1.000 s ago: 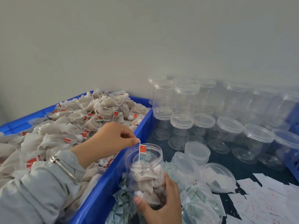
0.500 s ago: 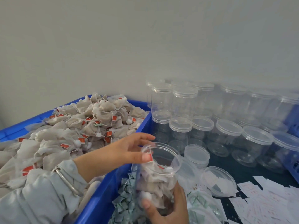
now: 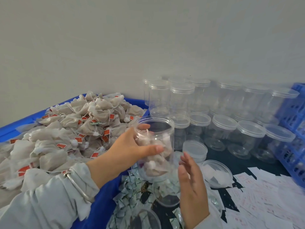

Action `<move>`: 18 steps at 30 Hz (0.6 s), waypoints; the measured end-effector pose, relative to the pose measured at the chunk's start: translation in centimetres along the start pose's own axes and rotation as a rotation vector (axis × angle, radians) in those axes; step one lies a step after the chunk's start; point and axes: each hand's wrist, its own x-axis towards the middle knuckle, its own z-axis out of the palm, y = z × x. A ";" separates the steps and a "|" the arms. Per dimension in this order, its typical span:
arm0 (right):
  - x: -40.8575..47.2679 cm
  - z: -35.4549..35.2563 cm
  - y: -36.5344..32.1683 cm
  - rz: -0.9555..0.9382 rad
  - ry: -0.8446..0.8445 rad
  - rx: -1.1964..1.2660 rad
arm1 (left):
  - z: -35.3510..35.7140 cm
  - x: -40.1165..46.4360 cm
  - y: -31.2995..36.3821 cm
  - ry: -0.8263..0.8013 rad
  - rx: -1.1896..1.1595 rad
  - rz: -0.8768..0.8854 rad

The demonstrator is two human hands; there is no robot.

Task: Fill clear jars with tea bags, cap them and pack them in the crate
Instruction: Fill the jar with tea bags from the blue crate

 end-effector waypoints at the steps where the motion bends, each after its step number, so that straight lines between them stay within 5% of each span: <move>1: 0.4 -0.5 0.0 0.035 0.025 0.002 | -0.1 0.0 0.0 0.011 0.000 -0.011; 5: 1.8 -2.8 -0.3 0.055 -0.073 -0.220 | 0.3 0.0 0.0 0.132 0.108 0.000; 14: 0.8 -0.4 0.6 -0.345 -0.677 -0.983 | 0.5 0.2 -0.4 0.329 0.115 0.024; 18: 0.6 3.1 0.6 -0.521 -0.673 -1.203 | 0.3 0.1 -0.5 0.391 0.165 0.073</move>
